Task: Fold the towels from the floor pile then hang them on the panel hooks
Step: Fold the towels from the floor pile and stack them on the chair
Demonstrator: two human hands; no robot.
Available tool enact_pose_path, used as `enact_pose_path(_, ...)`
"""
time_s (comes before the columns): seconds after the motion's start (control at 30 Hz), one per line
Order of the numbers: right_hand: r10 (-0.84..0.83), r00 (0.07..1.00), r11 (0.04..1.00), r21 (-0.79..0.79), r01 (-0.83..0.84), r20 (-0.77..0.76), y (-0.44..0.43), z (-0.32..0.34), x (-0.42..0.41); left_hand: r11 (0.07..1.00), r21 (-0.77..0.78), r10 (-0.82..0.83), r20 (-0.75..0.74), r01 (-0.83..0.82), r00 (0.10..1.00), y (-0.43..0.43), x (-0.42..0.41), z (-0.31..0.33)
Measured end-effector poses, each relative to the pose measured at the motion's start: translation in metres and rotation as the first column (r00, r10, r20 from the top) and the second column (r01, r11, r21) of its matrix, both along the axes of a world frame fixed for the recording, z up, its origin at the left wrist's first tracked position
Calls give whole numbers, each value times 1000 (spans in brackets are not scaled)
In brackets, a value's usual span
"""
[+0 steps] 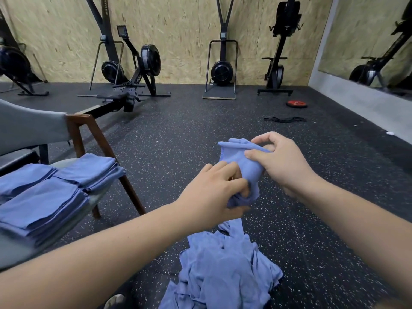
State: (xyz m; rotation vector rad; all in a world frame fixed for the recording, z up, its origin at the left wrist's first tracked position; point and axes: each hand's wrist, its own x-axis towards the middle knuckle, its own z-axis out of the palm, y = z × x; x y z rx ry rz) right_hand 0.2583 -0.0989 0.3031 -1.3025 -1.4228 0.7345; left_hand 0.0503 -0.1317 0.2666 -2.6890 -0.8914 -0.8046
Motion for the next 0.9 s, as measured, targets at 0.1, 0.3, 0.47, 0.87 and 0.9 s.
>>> enact_pose_path(0.1,-39,998,999,6,40,-38,3,2,8,1000,6,30,-59,-29,998,7,-6,-11)
enact_pose_path(0.3,-51,999,999,-3,51,-16,2,-7,4,994,-39,107,76,-104,991,15,-8,-5)
enact_pose_path(0.47,9,999,998,-55,-11,-47,0,-17,-10,956,-188,262,210,-224,942,8,4,-1)
enact_pose_path(0.87,-104,985,982,-173,80,-134,7,-15,4,895,-338,338,89,-291,937,26,-34,7)
enact_pose_path(0.9,-107,983,979,-186,78,-149,7,-17,4,884,-359,341,59,-299,938,25,-36,9)
